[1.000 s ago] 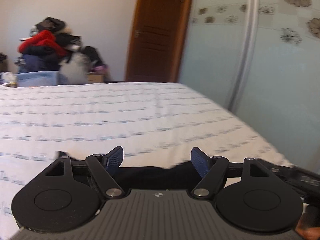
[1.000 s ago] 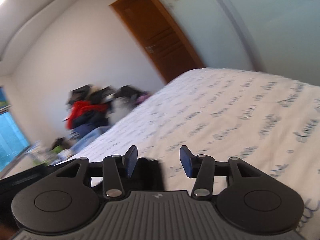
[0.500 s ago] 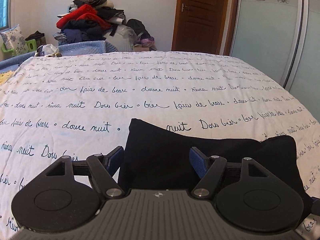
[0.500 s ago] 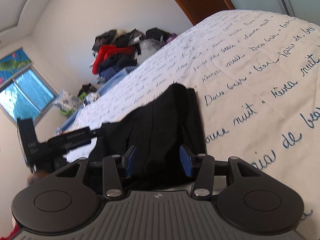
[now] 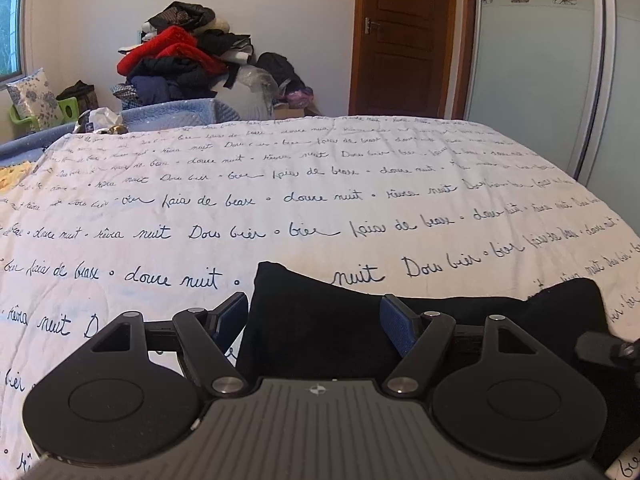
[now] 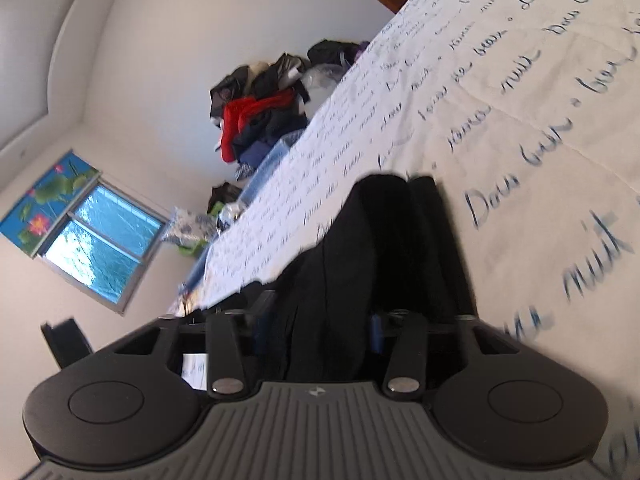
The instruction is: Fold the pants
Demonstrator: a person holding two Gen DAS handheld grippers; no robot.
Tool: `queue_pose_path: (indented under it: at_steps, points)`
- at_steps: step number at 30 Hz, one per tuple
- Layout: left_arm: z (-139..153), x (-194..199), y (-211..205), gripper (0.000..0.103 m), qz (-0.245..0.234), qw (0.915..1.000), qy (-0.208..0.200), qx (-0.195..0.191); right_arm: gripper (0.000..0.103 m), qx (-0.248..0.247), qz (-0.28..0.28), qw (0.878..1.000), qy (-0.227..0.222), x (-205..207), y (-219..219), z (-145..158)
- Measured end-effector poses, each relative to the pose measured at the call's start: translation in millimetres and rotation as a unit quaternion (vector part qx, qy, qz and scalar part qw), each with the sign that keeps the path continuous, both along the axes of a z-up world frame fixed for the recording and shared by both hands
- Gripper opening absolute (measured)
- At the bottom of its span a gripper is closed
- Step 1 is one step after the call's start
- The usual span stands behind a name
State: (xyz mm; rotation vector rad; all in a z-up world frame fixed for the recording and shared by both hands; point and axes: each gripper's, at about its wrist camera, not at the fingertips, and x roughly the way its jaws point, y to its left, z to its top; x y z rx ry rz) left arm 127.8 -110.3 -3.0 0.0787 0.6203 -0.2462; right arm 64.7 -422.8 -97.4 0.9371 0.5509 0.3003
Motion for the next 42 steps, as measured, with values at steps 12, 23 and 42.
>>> queue_pose_path:
  at_steps: [12, 23, 42]
  points:
    - [-19, 14, 9, 0.074, 0.008, 0.9992, 0.039, 0.009, 0.015, -0.127, -0.044, 0.991, 0.021, -12, 6, 12]
    - [-23, -12, -6, 0.076, -0.03, 0.9977, 0.029, 0.054, 0.017, -0.312, 0.0, 0.95, -0.014, -13, 64, 45]
    - [-19, -52, 14, 0.086, -0.028, 0.9985, 0.037, 0.028, 0.068, -0.389, -0.024, 0.92, -0.038, -35, 87, 58]
